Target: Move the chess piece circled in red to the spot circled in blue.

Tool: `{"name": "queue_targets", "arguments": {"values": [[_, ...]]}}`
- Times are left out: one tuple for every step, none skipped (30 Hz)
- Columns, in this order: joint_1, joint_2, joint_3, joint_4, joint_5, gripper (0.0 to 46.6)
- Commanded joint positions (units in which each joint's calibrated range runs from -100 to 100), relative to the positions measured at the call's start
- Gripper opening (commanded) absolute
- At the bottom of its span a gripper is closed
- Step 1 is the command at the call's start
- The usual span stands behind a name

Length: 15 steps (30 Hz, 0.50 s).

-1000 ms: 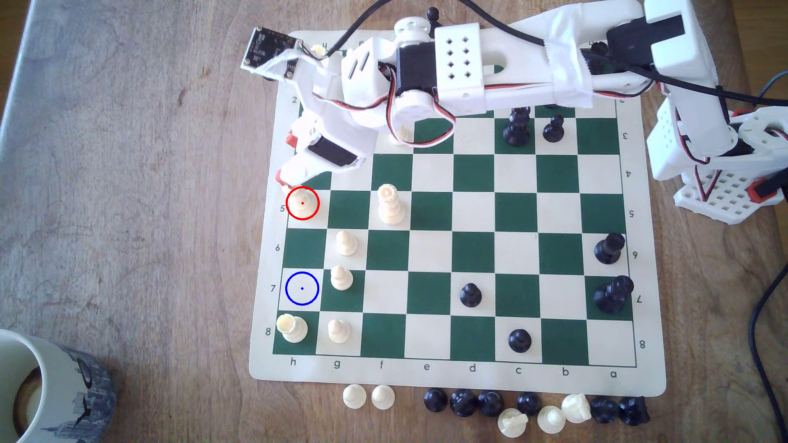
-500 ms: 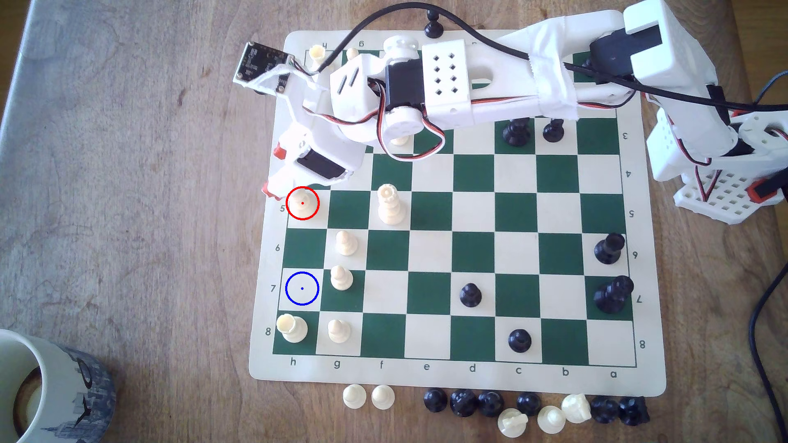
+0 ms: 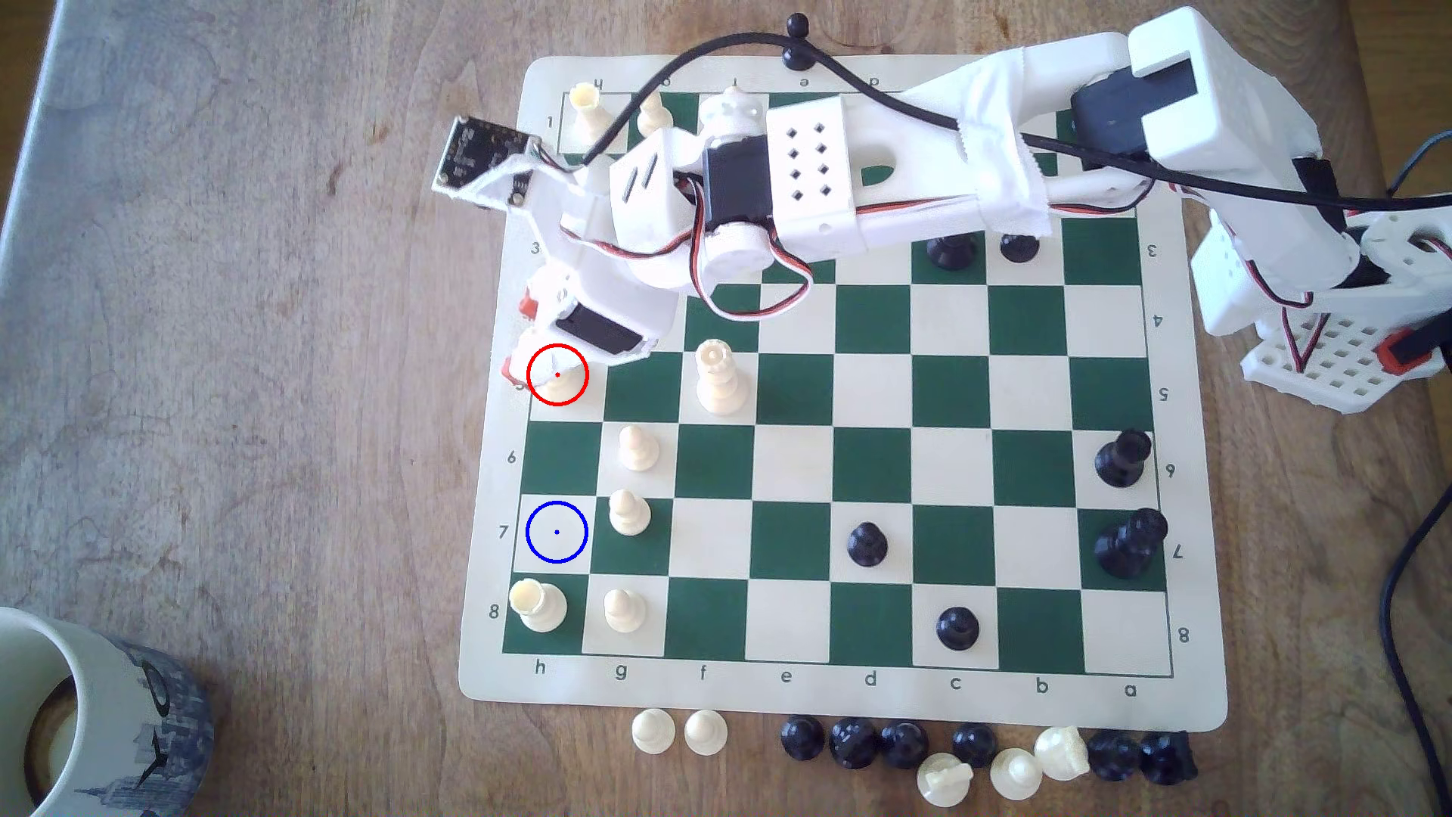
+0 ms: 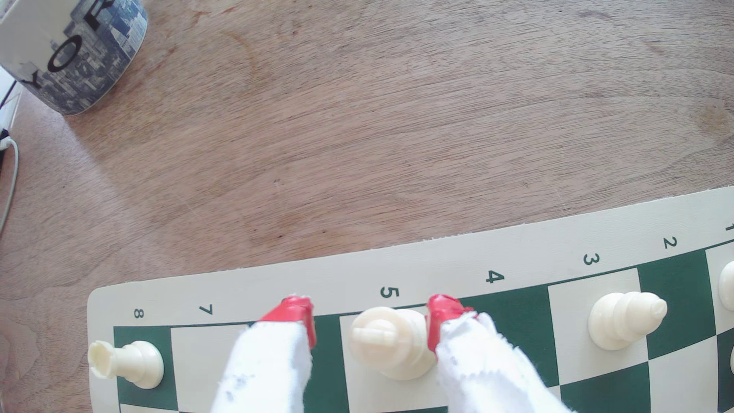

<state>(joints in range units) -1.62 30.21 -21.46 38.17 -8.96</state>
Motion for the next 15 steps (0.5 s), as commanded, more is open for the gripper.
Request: {"name": "queue_targets", "arguments": {"values": [[-0.29,-1.17,-4.28,-0.41,-0.15,15.1],[-0.29,-1.09,-4.28,-0.25,-0.15,15.0],[-0.29,-1.00,-4.28,0.00,-0.15,14.9],[-0.37,-0.92,-4.19,0.16,-0.20,14.8],[-0.37,-0.75,-3.92,0.41,-0.20,14.8],[-0.37,-0.66,-3.92,0.41,-0.20,14.8],[-0.37,-0.58,-3.92,0.41,-0.20,14.8],[-0.29,-0.49,-3.92,0.41,-0.20,14.8],[-0.22,-0.41,-3.92,0.41,-0.20,14.8],[-0.14,-0.41,-3.92,0.33,-0.20,14.7],[-0.14,-0.41,-3.92,0.33,-0.20,14.6],[-0.14,-0.41,-4.10,0.24,-0.20,14.4],[-0.14,-0.41,-4.19,0.24,-0.24,14.2],[-0.14,-0.41,-4.37,0.24,-0.24,13.9],[-0.14,-0.49,-4.47,0.24,-0.24,13.8]]}}
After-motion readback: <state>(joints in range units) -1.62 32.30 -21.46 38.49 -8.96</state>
